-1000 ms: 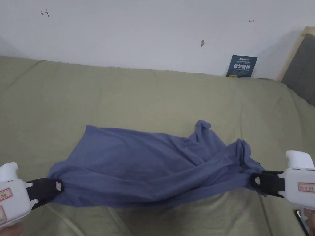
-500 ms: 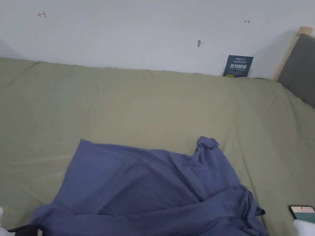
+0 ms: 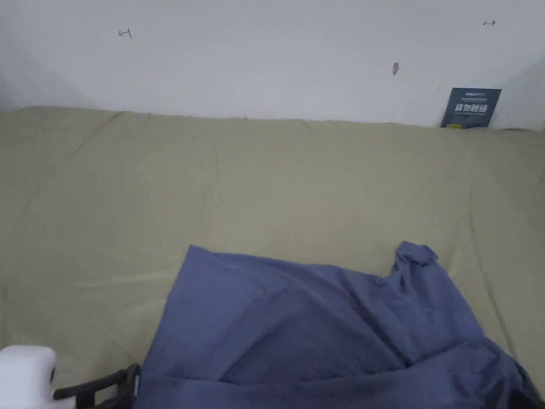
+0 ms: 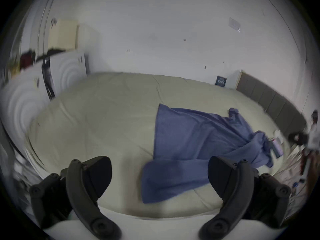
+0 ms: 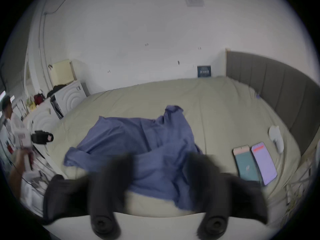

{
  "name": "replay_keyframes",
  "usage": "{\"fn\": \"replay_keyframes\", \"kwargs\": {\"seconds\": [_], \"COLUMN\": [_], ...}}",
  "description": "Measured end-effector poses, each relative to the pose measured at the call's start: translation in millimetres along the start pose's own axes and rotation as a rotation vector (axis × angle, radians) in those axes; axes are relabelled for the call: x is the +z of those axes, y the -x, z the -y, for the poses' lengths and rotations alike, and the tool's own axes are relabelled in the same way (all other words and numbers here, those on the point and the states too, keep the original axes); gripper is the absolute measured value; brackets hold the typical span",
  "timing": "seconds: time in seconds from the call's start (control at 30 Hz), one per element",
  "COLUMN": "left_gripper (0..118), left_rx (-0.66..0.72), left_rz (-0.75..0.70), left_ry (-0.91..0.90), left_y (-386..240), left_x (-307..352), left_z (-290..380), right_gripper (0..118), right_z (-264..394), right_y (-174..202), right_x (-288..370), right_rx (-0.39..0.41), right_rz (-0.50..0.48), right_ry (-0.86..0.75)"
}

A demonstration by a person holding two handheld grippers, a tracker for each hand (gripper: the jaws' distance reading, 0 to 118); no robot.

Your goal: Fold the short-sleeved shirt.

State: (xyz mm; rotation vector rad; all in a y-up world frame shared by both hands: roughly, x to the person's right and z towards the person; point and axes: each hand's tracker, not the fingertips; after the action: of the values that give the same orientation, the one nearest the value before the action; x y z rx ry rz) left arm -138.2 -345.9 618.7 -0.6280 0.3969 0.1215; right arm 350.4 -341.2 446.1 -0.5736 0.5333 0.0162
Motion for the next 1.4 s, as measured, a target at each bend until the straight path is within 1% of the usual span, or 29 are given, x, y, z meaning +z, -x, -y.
{"fn": "replay_keyframes", "kwargs": {"seconds": [0.03,0.07,0.1,0.13,0.17,0.2,0.3,0.37,0.4,0.43,0.47,0.5,0.53,0.57,0.63,0.7,0.77,0.8,0.87,0.9,0.93,1.0,1.03,1.1,1.2,1.23,1.27,1.37,1.4], "left_gripper": [10,10,10,10,10,10,10,12,34,92,118,118,118,118,118,118,116,114,95,85,68,36,7,7,7,7,7,7,7], "left_rx": [0.012,0.042,0.056,0.05,0.043,0.047,0.032,-0.017,-0.052,-0.091,-0.083,-0.088,-0.041,-0.044,-0.114,-0.202,-0.283,-0.262,-0.236,-0.168,-0.152,-0.182,-0.203,-0.224,-0.194,-0.176,-0.166,-0.083,-0.079], "left_rz": [0.055,0.098,0.114,0.115,0.141,0.146,0.136,0.147,0.138,0.112,0.139,0.149,0.117,0.078,0.102,0.049,0.093,0.086,0.087,0.132,0.123,0.148,0.148,0.133,0.163,0.173,0.184,0.251,0.264], "left_ry": [0.035,0.067,0.1,0.074,0.108,0.14,0.17,0.226,0.253,0.221,0.23,0.168,0.249,0.281,0.319,0.336,0.357,0.338,0.322,0.332,0.317,0.316,0.306,0.266,0.22,0.201,0.19,0.145,0.123], "left_y": [1,4,4,4,3,5,6,1,-4,-2,-5,-4,-4,-5,-5,-14,-28,-32,-31,-29,-29,-32,-33,-32,-28,-28,-44,-53,-51], "left_x": [-17,-36,-55,-72,-91,-115,-188,-238,-261,-283,-299,-314,-330,-341,-362,-375,-383,-378,-365,-358,-354,-347,-343,-333,-310,-300,-282,-248,-243], "left_z": [-6,-10,-16,-23,-30,-39,-71,-91,-99,-107,-113,-132,-142,-147,-129,-130,-102,-99,-100,-101,-101,-103,-105,-108,-113,-115,-112,-112,-113], "right_gripper": [4,4,4,3,3,3,3,3,3,3,3,3,3,3,3,3,3,3,3,3,3,3,3,3,3,6,21,56,100], "right_z": [-1,-1,0,-2,-3,-4,-1,1,2,3,4,5,5,6,8,10,13,13,10,7,4,-6,-11,-26,-49,-58,-65,-80,-84], "right_y": [7,12,16,17,19,22,26,25,25,25,25,21,20,19,14,9,4,2,-4,-5,-7,-16,-20,-25,-40,-45,-50,-71,-76], "right_x": [-8,-17,-24,-30,-36,-41,-55,-62,-65,-68,-70,-70,-70,-70,-70,-71,-73,-75,-79,-80,-82,-92,-98,-116,-155,-175,-194,-250,-274], "right_rx": [0.045,0.083,0.094,0.061,0.025,0.017,0.045,0.015,0.009,0.011,0.01,0.003,-0.006,-0.012,-0.023,-0.031,-0.028,-0.027,-0.031,-0.03,-0.029,-0.04,-0.04,0.039,0.051,0.054,0.06,0.018,0.022], "right_rz": [0.038,0.078,0.08,0.019,-0.03,-0.029,-0.009,-0.021,-0.018,-0.009,-0.002,0.002,0.005,0.012,0.024,0.032,0.041,0.05,0.052,0.051,0.051,0.022,0.022,0.055,0.047,0.048,0.053,0.042,0.066], "right_ry": [-0.015,-0.019,-0.026,-0.02,0.002,0.014,0.024,0.044,0.053,0.06,0.066,0.072,0.076,0.082,0.099,0.113,0.126,0.134,0.144,0.144,0.142,0.146,0.145,0.152,0.174,0.195,0.219,0.235,0.301]}}
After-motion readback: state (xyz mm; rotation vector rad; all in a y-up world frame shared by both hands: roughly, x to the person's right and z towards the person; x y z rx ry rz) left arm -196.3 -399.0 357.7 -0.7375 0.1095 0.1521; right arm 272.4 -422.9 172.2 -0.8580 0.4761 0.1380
